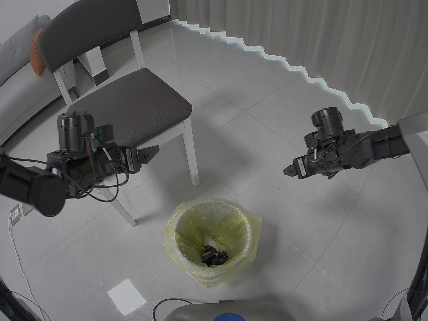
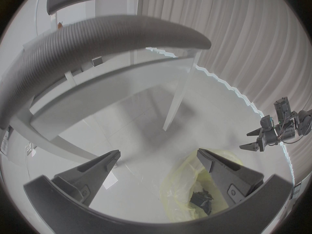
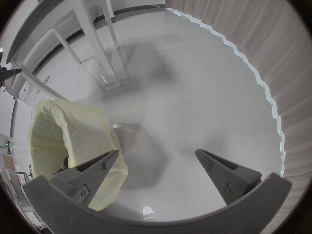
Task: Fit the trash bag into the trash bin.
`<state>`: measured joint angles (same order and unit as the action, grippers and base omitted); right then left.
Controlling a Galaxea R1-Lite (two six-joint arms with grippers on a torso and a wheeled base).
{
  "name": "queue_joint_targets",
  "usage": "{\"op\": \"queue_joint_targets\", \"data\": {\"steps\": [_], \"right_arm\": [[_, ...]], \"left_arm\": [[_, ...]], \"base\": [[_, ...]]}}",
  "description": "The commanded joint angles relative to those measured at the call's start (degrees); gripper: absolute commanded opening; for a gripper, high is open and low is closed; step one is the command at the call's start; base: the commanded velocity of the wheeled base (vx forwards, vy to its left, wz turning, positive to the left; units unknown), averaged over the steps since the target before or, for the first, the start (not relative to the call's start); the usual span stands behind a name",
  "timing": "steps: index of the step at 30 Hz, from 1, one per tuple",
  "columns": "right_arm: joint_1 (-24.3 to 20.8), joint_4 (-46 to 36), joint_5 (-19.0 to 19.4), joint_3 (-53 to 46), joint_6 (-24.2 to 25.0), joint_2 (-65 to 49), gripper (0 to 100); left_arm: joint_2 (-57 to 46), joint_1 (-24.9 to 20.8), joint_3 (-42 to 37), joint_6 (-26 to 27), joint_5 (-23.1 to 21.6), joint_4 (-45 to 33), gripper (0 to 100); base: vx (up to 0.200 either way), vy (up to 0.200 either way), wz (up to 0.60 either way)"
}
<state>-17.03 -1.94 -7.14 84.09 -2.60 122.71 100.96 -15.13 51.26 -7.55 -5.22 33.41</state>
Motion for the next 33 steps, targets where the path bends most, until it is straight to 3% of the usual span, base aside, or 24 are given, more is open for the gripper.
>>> {"op": "queue_joint_targets", "data": {"steps": [1,11,22,24,33], "right_arm": [[1.3,6.2,0.2,-16.3,0.0,-21.0,100],[2.4,17.5,0.5,-33.1,-0.4,-42.3,100],[2.4,18.7,0.1,-45.6,-1.9,-62.5,100],[2.4,18.6,0.1,-48.4,-2.0,-68.0,100],[5.1,18.1,0.9,-59.3,-6.6,-87.6,100]], "left_arm": [[-18.3,-0.2,-7.4,0.0,-4.4,0.0,100],[-32.7,1.9,-11.8,0.0,-5.2,-0.2,100],[-43.4,2.8,-17.0,0.8,-2.4,-0.6,100],[-45.9,5.0,-18.5,0.9,-2.5,-1.1,100],[-54.7,5.8,-18.7,4.4,-2.7,-12.2,100]], "base": [[0.0,0.0,0.0],[0.0,0.0,0.0],[0.0,0.0,0.0],[0.0,0.0,0.0],[0.0,0.0,0.0]]}}
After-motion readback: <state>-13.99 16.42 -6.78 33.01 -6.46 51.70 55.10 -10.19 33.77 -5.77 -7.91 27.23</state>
